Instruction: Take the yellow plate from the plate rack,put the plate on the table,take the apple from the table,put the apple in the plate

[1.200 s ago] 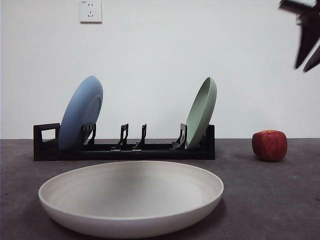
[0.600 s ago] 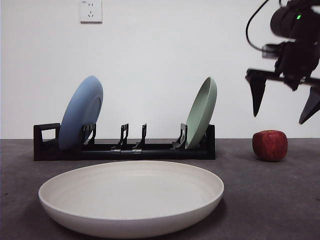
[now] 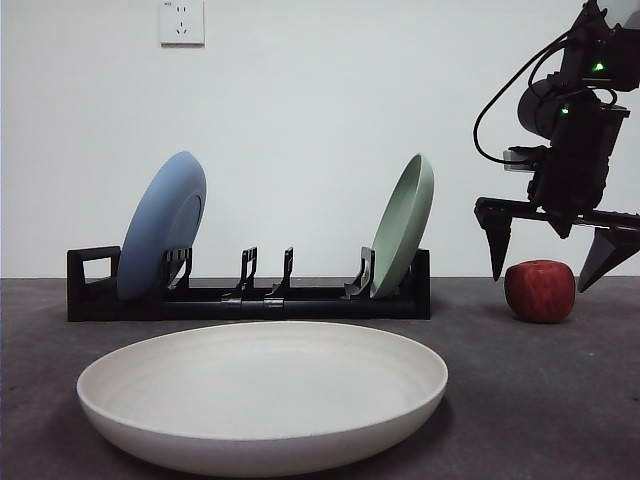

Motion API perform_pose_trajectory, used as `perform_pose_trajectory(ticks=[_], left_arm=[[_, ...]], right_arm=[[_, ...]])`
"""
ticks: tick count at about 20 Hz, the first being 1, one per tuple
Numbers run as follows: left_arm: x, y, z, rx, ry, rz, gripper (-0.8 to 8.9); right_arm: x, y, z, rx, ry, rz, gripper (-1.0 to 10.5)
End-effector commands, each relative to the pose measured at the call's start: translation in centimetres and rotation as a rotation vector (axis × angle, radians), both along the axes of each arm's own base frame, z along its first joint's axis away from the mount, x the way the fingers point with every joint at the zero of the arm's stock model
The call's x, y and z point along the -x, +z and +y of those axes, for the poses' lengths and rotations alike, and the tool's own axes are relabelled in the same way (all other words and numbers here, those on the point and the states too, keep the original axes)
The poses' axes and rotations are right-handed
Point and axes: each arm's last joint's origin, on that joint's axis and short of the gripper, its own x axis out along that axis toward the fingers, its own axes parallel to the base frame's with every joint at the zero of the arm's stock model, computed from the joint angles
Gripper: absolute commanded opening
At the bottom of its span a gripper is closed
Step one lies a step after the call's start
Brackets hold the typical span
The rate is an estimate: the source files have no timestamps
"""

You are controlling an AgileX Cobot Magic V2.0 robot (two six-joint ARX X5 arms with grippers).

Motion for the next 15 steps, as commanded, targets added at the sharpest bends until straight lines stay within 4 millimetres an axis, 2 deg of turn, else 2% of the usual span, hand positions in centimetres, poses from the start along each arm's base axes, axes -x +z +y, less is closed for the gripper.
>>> perform_pose_trajectory(ticks=[1, 2, 10, 12, 15], left_arm=[[0.0, 0.0, 0.1, 0.012, 0.014, 0.014, -0.08], [0.0, 0.0, 0.1, 0.013, 0.016, 0.017, -0.08], [0.0, 0.0, 0.1, 0.016, 0.016, 0.025, -0.08], [0.0, 0.0, 0.1, 0.016, 0.016, 0.024, -0.08], [0.0, 0.0, 0.1, 0.012, 0.008, 0.011, -0.08]], right_arm=[[-0.1, -0.9, 0.1, -0.001, 0.009, 0.027, 0.9], [0.0, -1.0, 0.1, -0.014, 0.016, 0.040, 0.4], [0.5, -0.8, 0.0, -0.013, 0.015, 0.089, -0.1], [1.4, 0.5, -0.2, 0.016, 0.010, 0.120, 0.0], [3.7, 3.5, -0.4, 0.050, 0.022, 0.173, 0.0]])
